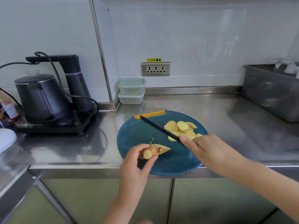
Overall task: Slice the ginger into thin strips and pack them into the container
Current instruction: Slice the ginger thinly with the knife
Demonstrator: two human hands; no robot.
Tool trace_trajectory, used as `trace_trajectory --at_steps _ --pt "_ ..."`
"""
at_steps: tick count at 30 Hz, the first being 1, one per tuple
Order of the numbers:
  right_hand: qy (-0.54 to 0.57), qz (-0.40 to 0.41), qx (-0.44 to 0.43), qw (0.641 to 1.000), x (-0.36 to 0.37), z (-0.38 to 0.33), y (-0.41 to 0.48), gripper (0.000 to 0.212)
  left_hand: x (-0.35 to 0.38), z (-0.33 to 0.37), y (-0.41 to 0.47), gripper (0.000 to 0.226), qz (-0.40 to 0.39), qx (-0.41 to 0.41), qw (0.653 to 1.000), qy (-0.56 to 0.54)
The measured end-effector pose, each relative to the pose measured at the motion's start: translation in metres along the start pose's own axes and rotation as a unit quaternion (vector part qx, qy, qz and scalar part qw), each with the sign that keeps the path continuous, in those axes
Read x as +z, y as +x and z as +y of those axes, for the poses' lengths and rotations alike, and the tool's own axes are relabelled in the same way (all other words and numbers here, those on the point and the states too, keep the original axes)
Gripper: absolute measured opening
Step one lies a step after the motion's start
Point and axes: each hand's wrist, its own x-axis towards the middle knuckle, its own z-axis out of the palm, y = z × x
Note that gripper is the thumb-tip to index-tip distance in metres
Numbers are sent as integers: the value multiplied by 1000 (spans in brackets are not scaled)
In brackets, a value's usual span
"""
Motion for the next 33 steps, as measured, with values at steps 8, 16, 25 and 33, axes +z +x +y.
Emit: trace_trajectory --at_steps 8,16,25,33 --pt "-111 38 -64 991 35 9 -28 81 4 -9 -4 25 16 43 999 22" --pt "-163 74 -93 979 42 8 -30 97 7 -8 -6 21 39 45 998 -1" --pt "-175 81 -101 976 50 3 -30 96 8 -7 -5 24 33 49 998 -2" --pt "-127 76 -110 983 58 5 -25 91 3 -6 -1 27 28 33 999 27"
